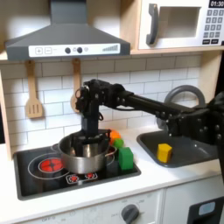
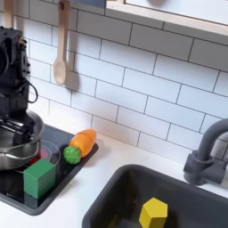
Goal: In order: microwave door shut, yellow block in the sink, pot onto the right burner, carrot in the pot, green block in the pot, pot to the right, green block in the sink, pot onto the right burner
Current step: 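Slide the pot onto the right burner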
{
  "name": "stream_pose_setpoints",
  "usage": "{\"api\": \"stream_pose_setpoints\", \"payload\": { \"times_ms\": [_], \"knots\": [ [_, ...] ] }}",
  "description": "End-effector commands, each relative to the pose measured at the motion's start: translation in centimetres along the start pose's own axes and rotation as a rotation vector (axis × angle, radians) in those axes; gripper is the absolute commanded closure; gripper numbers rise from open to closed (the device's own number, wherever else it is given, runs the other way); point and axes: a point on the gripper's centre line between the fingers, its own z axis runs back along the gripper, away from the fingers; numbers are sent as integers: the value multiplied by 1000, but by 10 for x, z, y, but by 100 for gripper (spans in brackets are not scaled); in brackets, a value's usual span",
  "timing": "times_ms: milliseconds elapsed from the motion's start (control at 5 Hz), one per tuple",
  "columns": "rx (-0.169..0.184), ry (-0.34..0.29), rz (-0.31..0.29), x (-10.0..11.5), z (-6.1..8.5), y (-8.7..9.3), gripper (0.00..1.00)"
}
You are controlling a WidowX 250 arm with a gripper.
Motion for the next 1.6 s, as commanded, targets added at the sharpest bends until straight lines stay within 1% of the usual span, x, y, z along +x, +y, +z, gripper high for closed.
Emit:
{"api": "stream_pose_setpoints", "payload": {
  "times_ms": [0, 200, 400, 600, 800, 1000, 1200, 1400],
  "knots": [
    [21, -18, 12, -1, 14, 0, 0],
    [22, -30, 14, 0, 26, 1, 0],
    [26, -61, -10, 5, 40, -7, 0],
    [20, -80, -17, -2, 53, -14, 0],
    [-5, -105, -39, -3, 65, -35, 0],
    [-35, -130, -60, -3, 72, -54, 0],
    [-59, -118, -114, -6, 67, -82, 0],
    [-60, -102, -131, -5, 56, -96, 0]
  ]
}}
